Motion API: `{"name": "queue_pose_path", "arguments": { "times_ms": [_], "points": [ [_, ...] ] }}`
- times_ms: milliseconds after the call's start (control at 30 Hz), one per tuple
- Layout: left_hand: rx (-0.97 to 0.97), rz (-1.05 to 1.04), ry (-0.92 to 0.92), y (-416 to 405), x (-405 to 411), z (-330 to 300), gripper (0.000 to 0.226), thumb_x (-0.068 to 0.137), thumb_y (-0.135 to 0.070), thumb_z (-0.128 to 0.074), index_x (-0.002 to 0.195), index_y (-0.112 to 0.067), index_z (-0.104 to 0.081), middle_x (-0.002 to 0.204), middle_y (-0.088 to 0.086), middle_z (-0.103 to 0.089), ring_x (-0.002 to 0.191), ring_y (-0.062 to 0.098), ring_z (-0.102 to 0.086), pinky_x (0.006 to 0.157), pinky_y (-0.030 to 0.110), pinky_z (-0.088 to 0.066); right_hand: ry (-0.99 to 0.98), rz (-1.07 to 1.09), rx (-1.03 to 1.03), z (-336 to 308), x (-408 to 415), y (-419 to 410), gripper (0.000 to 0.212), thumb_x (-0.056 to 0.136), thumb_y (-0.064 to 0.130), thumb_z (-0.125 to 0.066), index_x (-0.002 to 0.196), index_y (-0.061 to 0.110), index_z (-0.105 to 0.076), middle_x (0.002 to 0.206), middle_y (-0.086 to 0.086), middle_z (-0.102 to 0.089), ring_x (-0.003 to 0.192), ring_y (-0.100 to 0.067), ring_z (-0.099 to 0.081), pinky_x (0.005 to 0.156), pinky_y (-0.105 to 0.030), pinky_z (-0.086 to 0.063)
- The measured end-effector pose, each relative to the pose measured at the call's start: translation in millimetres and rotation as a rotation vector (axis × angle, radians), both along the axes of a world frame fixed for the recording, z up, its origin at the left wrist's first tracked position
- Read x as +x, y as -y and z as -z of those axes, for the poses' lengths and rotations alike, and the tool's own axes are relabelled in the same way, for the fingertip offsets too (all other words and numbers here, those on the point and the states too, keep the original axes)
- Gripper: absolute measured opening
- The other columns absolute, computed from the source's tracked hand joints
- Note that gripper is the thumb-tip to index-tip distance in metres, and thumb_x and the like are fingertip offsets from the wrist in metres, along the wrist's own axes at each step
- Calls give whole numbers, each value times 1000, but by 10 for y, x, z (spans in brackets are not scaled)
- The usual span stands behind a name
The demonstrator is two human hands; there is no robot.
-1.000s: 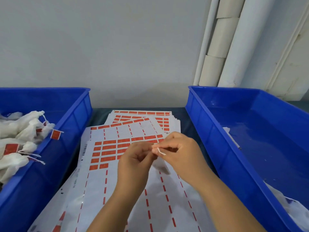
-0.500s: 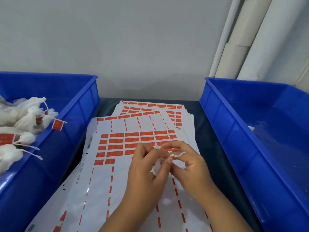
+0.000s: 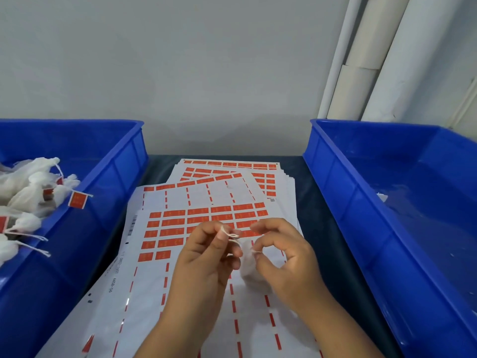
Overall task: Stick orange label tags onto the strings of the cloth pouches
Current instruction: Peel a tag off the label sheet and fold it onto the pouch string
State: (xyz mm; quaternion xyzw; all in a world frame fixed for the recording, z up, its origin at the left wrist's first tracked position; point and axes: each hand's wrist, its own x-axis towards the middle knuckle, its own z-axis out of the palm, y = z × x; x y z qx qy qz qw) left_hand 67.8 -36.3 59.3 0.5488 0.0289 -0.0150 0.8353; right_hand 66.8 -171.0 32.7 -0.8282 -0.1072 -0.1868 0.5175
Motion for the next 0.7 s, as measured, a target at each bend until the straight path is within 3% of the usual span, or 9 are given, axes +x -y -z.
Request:
{"name": "queue_pose_path", "arguments": {
  "times_ms": [133,233,300,433,533,633,700],
  "points": [
    [-239,50,-82,-45,25,-10,20,79,-17,-53,68,-18,-70,70,7,-64,57,15,-60,55,22,-53,-157,-108,35,-28,-12,-17,10,78,32,-51,69,34,-55,108,32,-59,111,11,-50,89,-3,-39],
    [-364,53,-180,-81,55,-12,17,74,-15,-57,66,-15,-71,68,7,-63,55,14,-59,52,22,-53,-356,-236,82,-42,-26,-30,20,77,33,-40,68,33,-57,86,26,-63,90,7,-56,76,-12,-45],
    [-434,66,-223,-101,68,-22,13,69,-15,-59,67,-14,-72,68,7,-64,55,13,-60,51,22,-52,-445,-304,124,-55,-46,-31,21,77,33,-39,63,37,-55,79,21,-61,82,0,-56,76,-18,-46],
    [-448,56,-226,-135,106,-13,12,70,-16,-61,68,-14,-72,68,6,-64,55,12,-60,52,21,-53,-454,-303,110,-88,-54,-60,20,80,61,-44,70,49,-56,80,31,-59,80,6,-56,82,-24,-47],
    [-424,44,-220,-158,123,-18,13,70,-16,-61,68,-13,-73,68,7,-64,55,13,-60,51,22,-52,-423,-258,77,-97,-27,-73,27,94,43,-50,71,51,-62,83,37,-60,78,14,-55,82,-21,-41],
    [-461,15,-236,-198,136,-33,14,70,-15,-61,67,-13,-74,69,6,-64,54,11,-60,49,21,-52,-472,-286,51,-101,-27,-63,35,96,31,-51,67,44,-64,93,32,-64,96,15,-53,85,-18,-37],
    [-487,2,-253,-213,142,-38,14,70,-14,-61,68,-12,-75,70,7,-65,54,11,-59,48,21,-51,-518,-315,74,-120,-30,-68,36,96,28,-51,66,39,-66,88,22,-68,96,9,-56,88,-20,-37]
  ]
}}
